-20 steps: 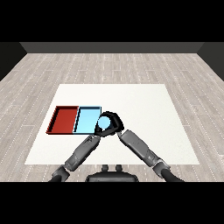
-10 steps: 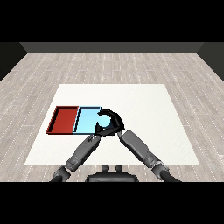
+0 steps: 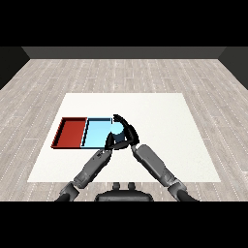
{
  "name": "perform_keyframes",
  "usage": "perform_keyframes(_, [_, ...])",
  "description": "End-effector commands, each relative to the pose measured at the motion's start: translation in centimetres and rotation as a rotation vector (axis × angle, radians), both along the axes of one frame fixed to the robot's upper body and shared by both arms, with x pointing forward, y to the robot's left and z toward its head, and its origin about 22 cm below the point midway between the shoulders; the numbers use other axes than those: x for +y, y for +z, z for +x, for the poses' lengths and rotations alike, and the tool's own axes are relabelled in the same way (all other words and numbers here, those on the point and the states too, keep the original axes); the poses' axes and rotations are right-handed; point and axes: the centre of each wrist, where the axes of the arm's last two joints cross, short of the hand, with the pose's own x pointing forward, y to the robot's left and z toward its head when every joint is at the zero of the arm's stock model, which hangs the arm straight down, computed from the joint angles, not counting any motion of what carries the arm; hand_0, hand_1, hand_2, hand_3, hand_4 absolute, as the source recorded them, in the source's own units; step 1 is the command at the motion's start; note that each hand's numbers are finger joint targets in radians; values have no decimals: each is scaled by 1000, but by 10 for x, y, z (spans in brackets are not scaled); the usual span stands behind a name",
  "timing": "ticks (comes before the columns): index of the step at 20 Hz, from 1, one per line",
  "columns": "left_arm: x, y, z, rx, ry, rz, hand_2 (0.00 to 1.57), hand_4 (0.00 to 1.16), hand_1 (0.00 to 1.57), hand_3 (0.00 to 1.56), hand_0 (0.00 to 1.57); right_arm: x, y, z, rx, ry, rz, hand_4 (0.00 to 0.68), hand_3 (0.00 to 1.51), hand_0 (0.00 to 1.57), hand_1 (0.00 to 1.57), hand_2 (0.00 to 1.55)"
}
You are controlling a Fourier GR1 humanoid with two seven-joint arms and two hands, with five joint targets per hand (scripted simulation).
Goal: Pick the blue can and put it in the blue box
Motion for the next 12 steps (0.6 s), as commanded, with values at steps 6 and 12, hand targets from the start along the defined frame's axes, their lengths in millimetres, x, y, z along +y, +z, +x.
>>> perform_keyframes(6, [9, -8, 11, -27, 23, 43, 1571, 1133, 1571, 1508, 1571, -26, -11, -7, 10, -26, 42, 0, 0, 0, 0, 0])
perform_keyframes(12, [17, 1, 6, -23, 62, 65, 1571, 1126, 1571, 1502, 1571, -68, 9, -29, -3, -49, 106, 0, 0, 0, 0, 0])
